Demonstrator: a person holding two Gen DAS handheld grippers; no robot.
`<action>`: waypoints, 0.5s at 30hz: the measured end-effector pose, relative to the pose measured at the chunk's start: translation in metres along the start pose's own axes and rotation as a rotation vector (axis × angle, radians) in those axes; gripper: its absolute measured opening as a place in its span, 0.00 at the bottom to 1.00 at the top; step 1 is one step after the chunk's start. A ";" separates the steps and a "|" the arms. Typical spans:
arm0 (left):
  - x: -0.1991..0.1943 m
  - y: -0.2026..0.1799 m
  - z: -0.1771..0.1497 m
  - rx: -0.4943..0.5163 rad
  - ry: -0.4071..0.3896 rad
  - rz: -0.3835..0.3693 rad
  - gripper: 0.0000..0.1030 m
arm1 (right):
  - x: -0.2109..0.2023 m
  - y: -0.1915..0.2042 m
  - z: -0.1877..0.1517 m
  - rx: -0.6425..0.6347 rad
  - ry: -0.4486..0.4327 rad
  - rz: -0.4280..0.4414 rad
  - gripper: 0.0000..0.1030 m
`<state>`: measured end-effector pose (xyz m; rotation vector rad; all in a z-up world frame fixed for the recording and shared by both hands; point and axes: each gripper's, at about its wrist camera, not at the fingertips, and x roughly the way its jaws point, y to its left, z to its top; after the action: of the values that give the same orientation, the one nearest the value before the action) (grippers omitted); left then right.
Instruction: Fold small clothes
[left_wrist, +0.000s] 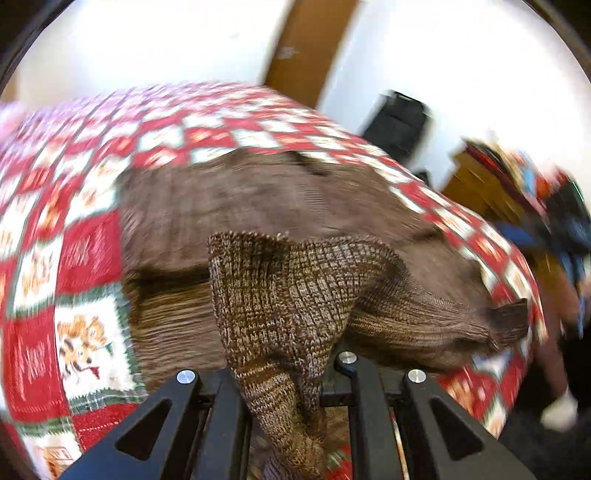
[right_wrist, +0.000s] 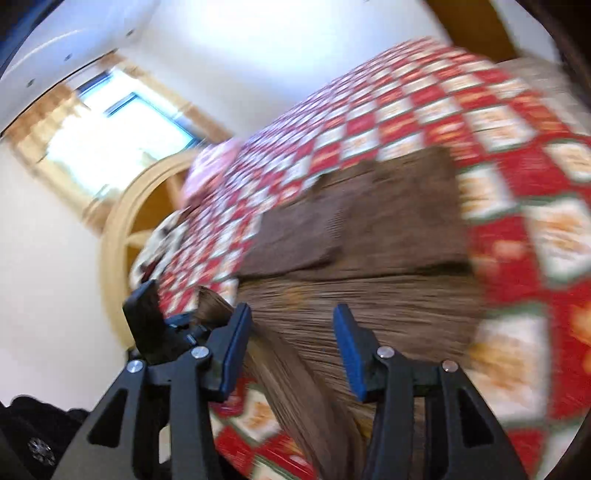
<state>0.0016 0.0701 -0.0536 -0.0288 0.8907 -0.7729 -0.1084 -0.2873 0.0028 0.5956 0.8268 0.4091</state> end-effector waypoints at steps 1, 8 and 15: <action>0.007 0.010 -0.002 -0.041 0.019 0.016 0.08 | -0.015 -0.009 -0.004 0.013 -0.025 -0.040 0.50; 0.018 0.009 -0.015 -0.090 0.036 0.051 0.08 | -0.047 -0.026 -0.035 -0.011 -0.022 -0.170 0.66; 0.017 0.011 -0.013 -0.050 0.040 0.060 0.09 | -0.004 -0.020 -0.015 -0.115 0.043 -0.235 0.69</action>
<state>0.0053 0.0714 -0.0770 -0.0311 0.9446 -0.6972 -0.1200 -0.2997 -0.0157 0.3783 0.8969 0.2532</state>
